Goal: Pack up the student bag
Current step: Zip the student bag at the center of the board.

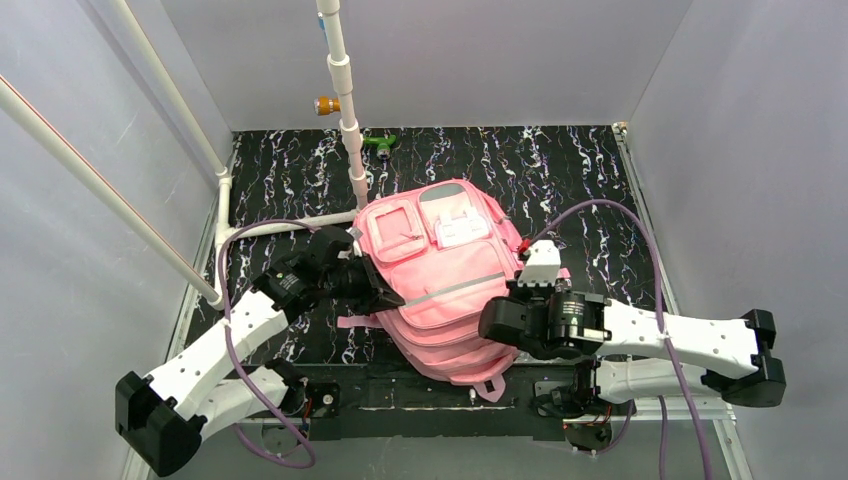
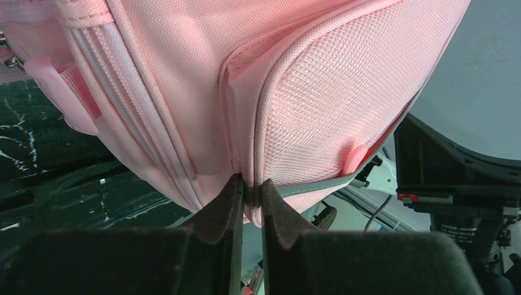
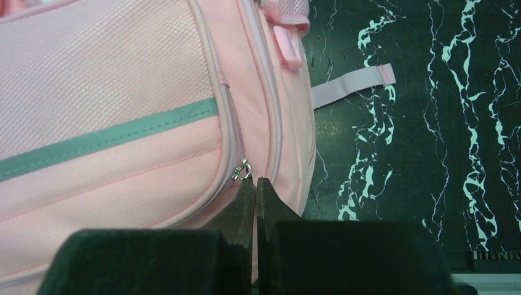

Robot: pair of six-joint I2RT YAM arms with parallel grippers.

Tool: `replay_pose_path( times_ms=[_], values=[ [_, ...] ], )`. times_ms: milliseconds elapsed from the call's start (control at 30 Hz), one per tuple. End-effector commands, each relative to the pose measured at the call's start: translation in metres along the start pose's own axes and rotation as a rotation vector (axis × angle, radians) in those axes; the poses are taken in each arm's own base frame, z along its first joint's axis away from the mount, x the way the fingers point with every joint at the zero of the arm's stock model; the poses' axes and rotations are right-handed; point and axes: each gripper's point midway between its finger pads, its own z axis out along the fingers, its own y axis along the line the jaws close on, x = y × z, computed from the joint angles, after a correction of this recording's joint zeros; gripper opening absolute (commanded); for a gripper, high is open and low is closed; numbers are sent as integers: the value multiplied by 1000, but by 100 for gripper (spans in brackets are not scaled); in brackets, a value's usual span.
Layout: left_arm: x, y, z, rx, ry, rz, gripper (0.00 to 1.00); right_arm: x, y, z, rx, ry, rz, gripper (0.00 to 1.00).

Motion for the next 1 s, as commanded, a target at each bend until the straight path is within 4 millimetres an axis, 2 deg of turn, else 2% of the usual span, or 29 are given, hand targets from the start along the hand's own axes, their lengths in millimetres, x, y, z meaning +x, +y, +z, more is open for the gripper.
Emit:
replay_pose_path(
  times_ms=[0,167,300,400,500,567,633,800,867,967],
  values=[
    [-12,60,-20,-236,-111,7,0,-26,-32,13,146,-67,-123,1],
    [-16,69,-24,-264,-127,14,0,-36,-34,44,160,-38,-95,1],
    [-15,77,-23,-278,-122,11,0,-52,-39,57,166,-55,-108,1],
    [-15,76,-22,-277,-96,60,0,-63,-17,64,52,-60,-150,1],
    [-24,61,-29,-230,-113,215,3,-56,-2,65,-28,-26,-168,1],
    [-28,51,-37,-183,-151,290,17,-44,3,65,-73,13,-179,1],
    [-23,38,-40,-108,-155,341,26,-38,3,62,-93,28,-165,1],
    [-15,9,-54,28,-222,532,38,-53,2,36,-179,-4,-57,1],
    [-13,-8,-60,72,-252,661,42,-51,8,28,-242,7,-62,1],
    [-8,-34,-60,82,-262,897,45,-43,7,28,-262,17,-71,13]
  ],
)
